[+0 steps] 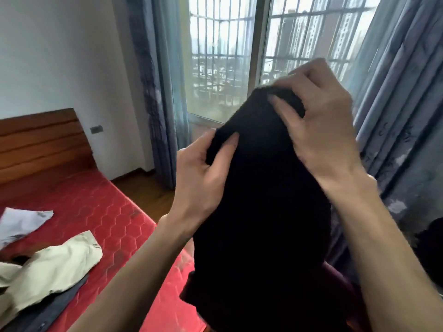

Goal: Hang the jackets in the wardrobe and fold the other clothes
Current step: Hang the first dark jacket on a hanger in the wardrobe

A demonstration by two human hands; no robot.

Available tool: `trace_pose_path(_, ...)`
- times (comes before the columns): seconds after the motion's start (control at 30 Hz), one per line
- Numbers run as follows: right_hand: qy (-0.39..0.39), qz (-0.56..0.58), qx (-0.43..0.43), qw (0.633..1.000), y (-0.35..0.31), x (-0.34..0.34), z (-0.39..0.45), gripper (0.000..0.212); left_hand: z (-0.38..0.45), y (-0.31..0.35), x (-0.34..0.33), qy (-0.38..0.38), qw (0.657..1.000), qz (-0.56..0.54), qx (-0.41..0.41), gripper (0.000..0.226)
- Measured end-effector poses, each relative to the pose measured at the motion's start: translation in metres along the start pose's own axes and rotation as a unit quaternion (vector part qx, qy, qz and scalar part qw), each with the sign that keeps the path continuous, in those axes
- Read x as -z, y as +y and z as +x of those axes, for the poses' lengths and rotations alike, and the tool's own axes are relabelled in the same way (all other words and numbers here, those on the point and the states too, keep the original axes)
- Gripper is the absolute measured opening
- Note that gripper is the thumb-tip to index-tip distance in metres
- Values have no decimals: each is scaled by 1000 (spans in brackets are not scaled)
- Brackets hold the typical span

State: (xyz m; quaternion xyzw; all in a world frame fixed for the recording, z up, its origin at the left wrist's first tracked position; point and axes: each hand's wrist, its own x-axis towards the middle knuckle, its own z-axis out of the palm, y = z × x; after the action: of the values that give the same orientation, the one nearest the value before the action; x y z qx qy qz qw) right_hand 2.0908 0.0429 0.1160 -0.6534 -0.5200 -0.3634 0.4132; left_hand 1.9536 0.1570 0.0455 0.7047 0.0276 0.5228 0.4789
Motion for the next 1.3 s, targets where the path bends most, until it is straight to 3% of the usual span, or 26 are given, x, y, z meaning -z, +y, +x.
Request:
trace_pose_path(0.13,23,9,54,998,-42,-7,42,20,17,39,33,45,998,21,-29,38)
trace_pose_path(0.33,49,70,95,992,-112,-31,73,18,22,79,103,115,991,44,-61,32)
trace_pose_path(0.73,54,231,111,965,-256,-112,81,18,-5,156,256,208,959,170,-89,38)
trace_pose_path(1.03,-77,406,38,910,-362,-195,44,12,-79,168,353,242,939,245,-18,32)
trace_pose_path(1.2,-154,505,-1,849,-428,-231,13,11,-122,178,409,291,907,306,18,33)
trace_pose_path(1.3,-195,514,24,835,-470,-249,-3,20,-146,184,443,335,876,345,38,34)
